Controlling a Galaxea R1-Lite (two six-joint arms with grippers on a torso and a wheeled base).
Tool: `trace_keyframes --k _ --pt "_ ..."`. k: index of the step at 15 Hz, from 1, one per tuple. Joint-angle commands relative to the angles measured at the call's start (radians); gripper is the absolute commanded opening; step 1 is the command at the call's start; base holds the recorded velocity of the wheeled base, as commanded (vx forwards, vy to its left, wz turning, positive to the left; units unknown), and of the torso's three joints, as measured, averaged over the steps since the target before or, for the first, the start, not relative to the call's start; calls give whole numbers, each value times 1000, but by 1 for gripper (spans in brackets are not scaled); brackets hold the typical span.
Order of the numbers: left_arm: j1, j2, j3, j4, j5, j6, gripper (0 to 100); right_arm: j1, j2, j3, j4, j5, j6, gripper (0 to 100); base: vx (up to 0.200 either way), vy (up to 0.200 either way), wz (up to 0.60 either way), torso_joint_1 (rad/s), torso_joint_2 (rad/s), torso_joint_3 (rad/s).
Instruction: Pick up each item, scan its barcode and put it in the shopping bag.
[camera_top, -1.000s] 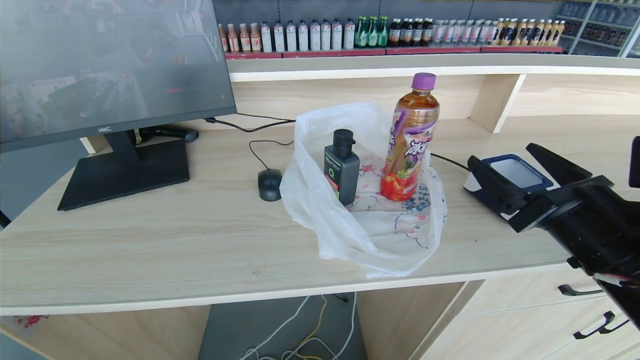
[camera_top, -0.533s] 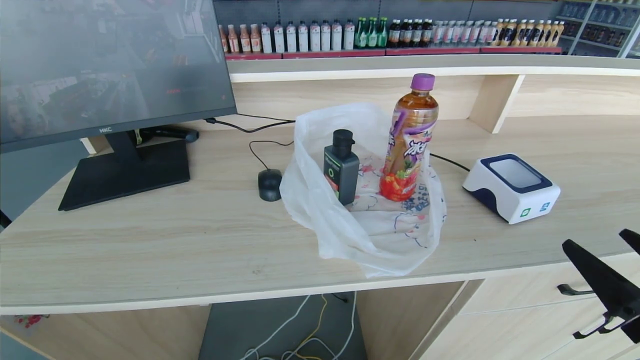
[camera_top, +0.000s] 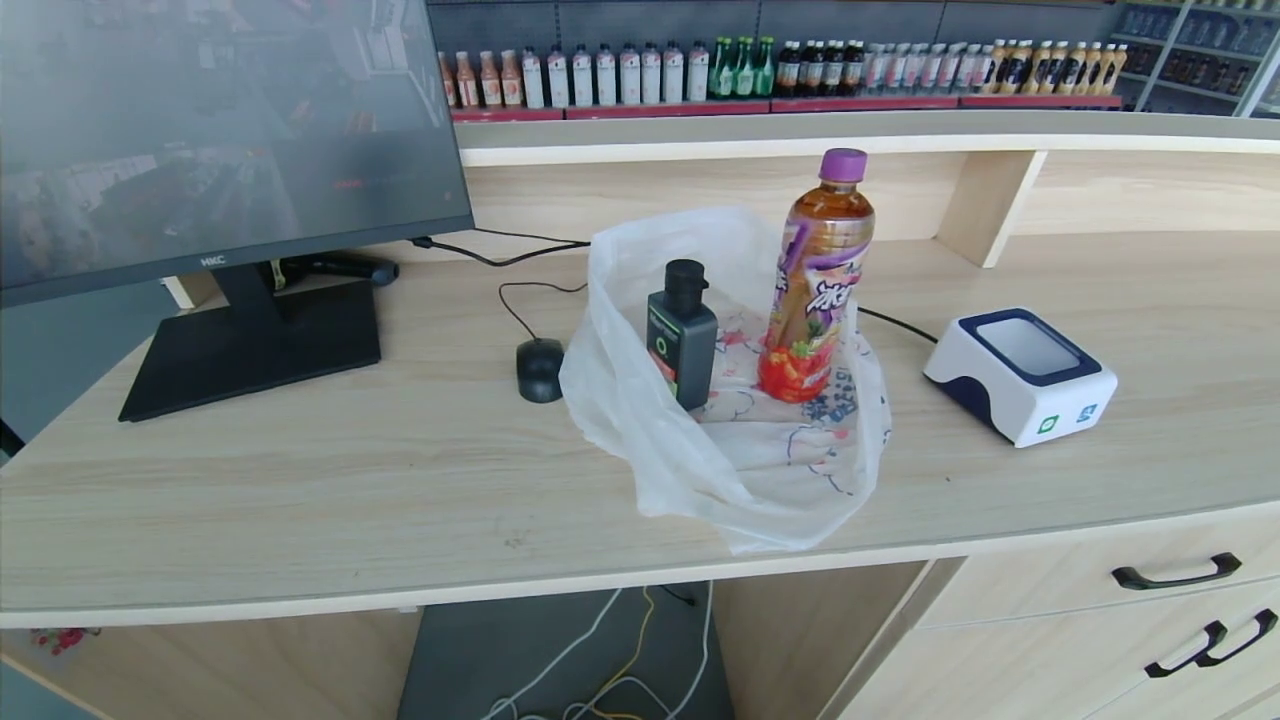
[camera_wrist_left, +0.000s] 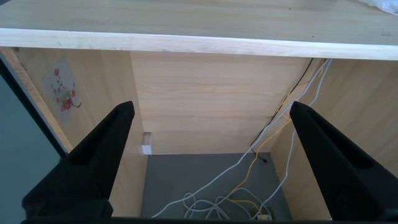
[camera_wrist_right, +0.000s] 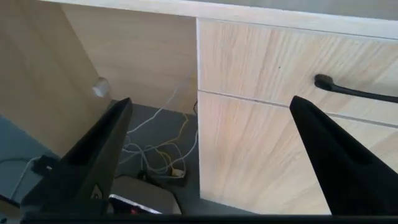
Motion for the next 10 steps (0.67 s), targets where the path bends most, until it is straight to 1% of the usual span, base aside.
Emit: trace_keyframes --k 1,3,4,5,6,10 --pt "0 0 0 0 0 0 100 2 -258 -2 156 100 -46 100 0 0 0 0 0 0" --pt "0 0 0 0 0 0 100 -6 -258 2 144 99 -10 100 0 0 0 0 0 0" --pt "0 0 0 0 0 0 100 -26 -258 2 144 99 -10 100 0 0 0 0 0 0" --pt "0 0 0 0 0 0 100 -89 -257 2 144 99 -16 100 0 0 0 0 0 0" --pt "0 0 0 0 0 0 100 -170 -217 2 144 99 -14 100 0 0 0 0 0 0" --pt "0 0 0 0 0 -2 100 -169 -197 2 144 97 -14 100 0 0 0 0 0 0"
